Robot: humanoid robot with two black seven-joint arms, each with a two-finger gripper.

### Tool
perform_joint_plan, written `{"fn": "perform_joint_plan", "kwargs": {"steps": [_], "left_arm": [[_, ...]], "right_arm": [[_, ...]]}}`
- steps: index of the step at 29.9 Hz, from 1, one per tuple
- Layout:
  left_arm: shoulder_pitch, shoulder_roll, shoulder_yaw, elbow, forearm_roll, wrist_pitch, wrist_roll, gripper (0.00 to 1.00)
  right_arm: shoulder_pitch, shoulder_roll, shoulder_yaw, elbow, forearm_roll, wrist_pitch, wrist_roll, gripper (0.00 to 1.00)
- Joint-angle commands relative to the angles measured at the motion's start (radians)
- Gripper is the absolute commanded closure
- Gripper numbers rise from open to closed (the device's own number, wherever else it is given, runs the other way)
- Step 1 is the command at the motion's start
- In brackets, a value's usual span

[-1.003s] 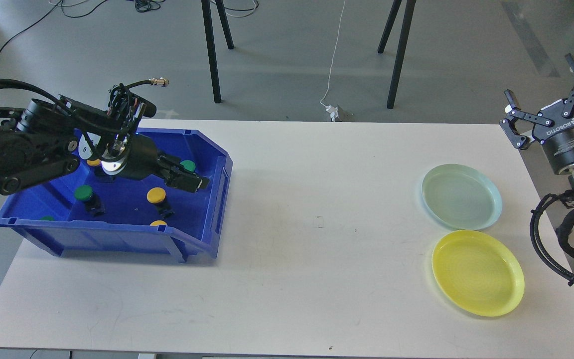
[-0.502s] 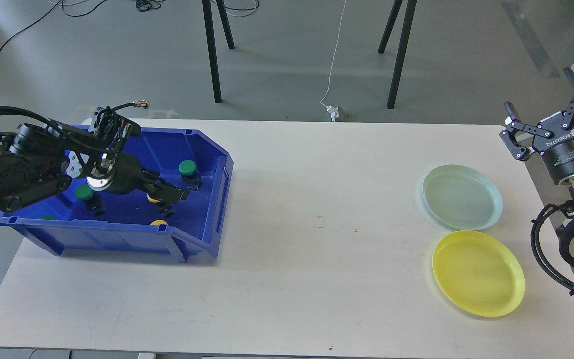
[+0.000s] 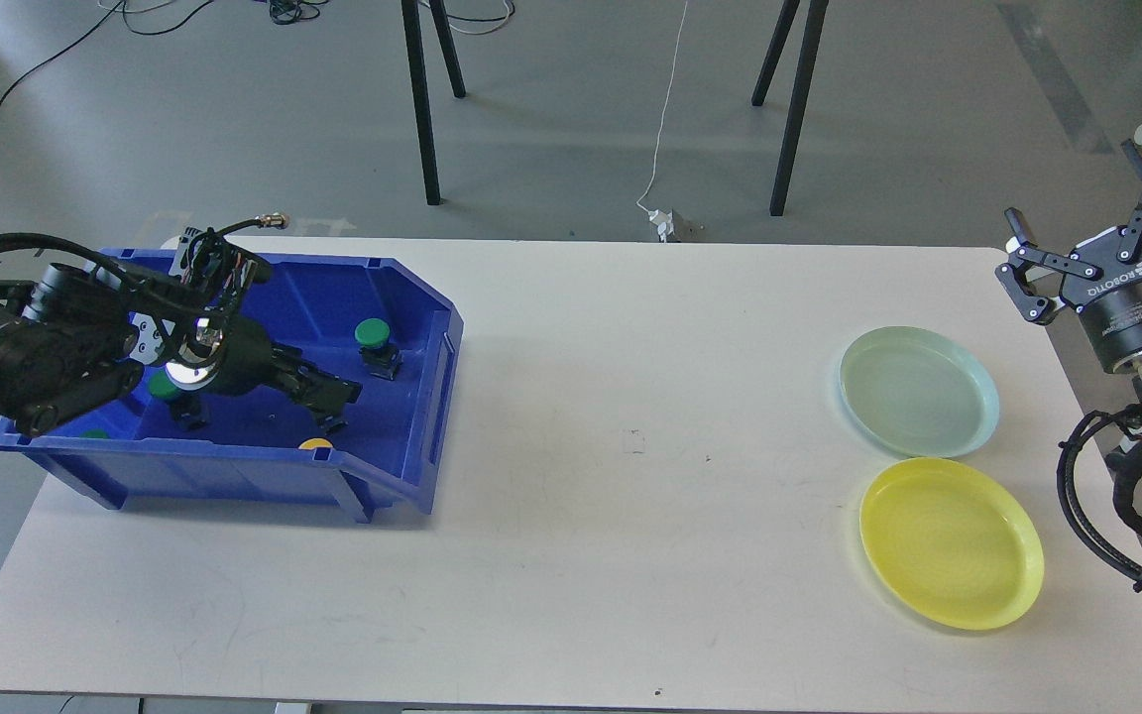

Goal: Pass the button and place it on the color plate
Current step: 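Lower the left gripper into the bin and grasp the yellow button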

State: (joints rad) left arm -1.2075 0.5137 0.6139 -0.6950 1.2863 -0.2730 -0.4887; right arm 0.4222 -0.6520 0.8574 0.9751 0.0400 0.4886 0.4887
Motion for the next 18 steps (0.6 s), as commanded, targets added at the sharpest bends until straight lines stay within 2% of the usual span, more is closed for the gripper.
{"fn": "perform_joint_plan", "kwargs": {"steps": [1,8,14,18], "left_arm": [[0.019,-0.026,0.000,0.031,0.001,0.000,0.000,0.01],[0.022,-0.035,0.001,0.060,-0.001,0.003,0.000,0.05],[0.025,-0.037,0.009,0.060,0.001,0.003,0.000,0.21],[0.026,-0.037,0.009,0.060,0.001,0.003,0.000,0.23]], "right_arm": [[-0.005,0.000,0.000,-0.001,0.000,0.000,0.000,0.00],[-0.019,0.000,0.000,-0.003,0.000,0.000,0.000,0.00],[-0.026,0.000,0.002,-0.003,0.000,0.000,0.000,0.00],[-0.026,0.000,0.002,-0.003,0.000,0.000,0.000,0.00]]}}
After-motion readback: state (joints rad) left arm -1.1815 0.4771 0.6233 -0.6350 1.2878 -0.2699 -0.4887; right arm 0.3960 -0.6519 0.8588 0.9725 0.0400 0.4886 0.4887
